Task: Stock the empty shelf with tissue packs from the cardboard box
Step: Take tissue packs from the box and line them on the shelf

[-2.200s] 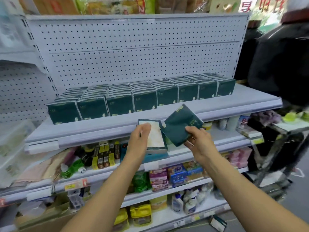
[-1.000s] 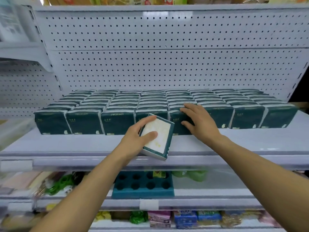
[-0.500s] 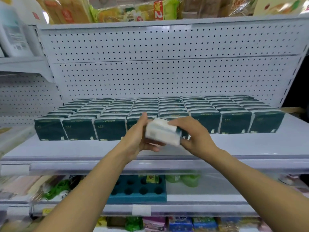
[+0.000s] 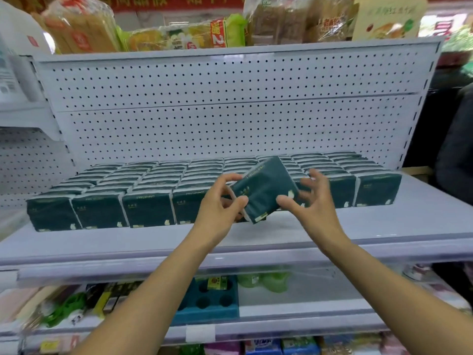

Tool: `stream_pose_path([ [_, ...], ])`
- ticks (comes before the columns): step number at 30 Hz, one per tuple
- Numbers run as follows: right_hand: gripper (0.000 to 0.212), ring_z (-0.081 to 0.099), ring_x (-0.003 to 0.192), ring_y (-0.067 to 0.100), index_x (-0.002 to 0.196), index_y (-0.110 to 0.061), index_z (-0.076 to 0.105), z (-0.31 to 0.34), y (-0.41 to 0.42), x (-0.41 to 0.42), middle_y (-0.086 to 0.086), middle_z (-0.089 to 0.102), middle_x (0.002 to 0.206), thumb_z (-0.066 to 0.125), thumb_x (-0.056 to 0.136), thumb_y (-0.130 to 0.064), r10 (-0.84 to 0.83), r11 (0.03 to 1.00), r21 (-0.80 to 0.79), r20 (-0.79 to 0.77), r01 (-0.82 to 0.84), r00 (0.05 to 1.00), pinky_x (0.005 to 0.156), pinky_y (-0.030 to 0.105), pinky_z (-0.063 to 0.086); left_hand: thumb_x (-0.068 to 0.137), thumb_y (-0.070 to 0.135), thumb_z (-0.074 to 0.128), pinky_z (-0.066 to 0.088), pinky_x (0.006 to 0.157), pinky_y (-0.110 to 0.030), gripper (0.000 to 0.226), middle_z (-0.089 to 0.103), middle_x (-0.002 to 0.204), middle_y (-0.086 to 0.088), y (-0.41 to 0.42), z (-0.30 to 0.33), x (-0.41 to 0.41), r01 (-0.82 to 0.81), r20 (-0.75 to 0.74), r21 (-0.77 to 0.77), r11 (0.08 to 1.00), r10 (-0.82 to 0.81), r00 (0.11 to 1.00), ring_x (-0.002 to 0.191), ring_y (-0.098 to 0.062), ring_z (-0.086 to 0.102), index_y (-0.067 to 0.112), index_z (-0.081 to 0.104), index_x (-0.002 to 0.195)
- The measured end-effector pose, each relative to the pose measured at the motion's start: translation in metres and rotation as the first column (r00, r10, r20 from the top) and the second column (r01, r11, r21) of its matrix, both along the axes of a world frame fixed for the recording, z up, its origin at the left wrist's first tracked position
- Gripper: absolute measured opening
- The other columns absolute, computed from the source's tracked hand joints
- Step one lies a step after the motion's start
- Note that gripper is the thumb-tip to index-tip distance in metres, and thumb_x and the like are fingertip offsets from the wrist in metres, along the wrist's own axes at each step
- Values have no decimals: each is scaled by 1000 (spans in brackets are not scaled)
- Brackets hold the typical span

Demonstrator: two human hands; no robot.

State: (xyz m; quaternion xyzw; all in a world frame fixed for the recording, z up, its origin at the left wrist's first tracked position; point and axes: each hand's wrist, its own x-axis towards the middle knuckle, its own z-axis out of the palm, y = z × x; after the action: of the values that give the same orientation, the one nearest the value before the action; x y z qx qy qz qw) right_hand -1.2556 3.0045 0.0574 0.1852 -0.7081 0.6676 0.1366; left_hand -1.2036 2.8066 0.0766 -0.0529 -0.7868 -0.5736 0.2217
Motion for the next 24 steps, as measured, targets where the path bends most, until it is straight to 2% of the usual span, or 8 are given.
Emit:
stream_pose_path([
  [2,98,35,136,12,148,-34,24,0,20,-7,-7,27,150,85,71,-35,-100,938,278,-352,206,931,106,31,37,93,18,65,60,75,-40,35,57,98,5,3,-7,-8,-61,-46,-267,962,50,998,85,-20,65,44,55,114],
  [3,96,28,141,17,148,-33,29,-1,30,-12,-5,24,154,85,70,-37,-38,864,412,-519,289,854,110,35,34,92,19,65,58,79,-41,36,55,96,9,8,-10,-11,-60,-58,-348,936,42,997,85,-18,62,45,55,115],
  [5,78,31,139,25,139,-28,49,-6,43,-23,1,33,152,82,70,-41,144,704,592,-660,392,737,106,48,40,92,19,66,55,83,-42,37,55,98,7,21,-20,-18,-25,-74,-408,913,-6,997,85,-17,60,42,55,119],
  [9,59,49,116,18,125,-24,61,-24,60,-32,-1,56,129,84,72,-26,147,638,648,-633,416,760,73,41,58,93,21,64,51,93,-36,34,55,109,5,42,-37,-25,94,-28,-427,899,-117,993,96,-9,58,34,58,124],
  [12,63,52,110,19,127,-22,58,-31,65,-35,-2,59,122,85,71,-27,153,591,660,-656,464,739,73,34,55,94,30,63,48,95,-28,34,52,116,14,37,-43,-28,41,-99,-502,864,-105,990,109,-2,52,33,57,127],
  [16,62,53,98,22,126,-18,59,-34,65,-49,2,59,112,84,71,-30,118,555,615,-725,560,679,72,35,53,86,29,72,40,98,-33,46,55,130,4,3,-40,-39,-448,-452,-661,602,157,878,120,-16,49,25,58,130],
  [21,59,54,101,26,123,-17,62,-38,68,-73,3,60,112,85,70,-28,54,502,604,-737,619,674,74,41,53,79,38,79,18,121,-42,87,34,157,-6,-32,-51,-59,-388,-334,-877,282,220,917,146,-24,28,13,35,150],
  [24,62,57,109,26,124,-16,62,-38,63,-80,3,61,119,85,69,-33,77,480,617,-737,623,671,83,42,51,67,41,87,25,118,-43,99,40,153,-8,-26,-57,-70,-373,-346,-911,175,165,924,143,-24,36,10,40,148],
])
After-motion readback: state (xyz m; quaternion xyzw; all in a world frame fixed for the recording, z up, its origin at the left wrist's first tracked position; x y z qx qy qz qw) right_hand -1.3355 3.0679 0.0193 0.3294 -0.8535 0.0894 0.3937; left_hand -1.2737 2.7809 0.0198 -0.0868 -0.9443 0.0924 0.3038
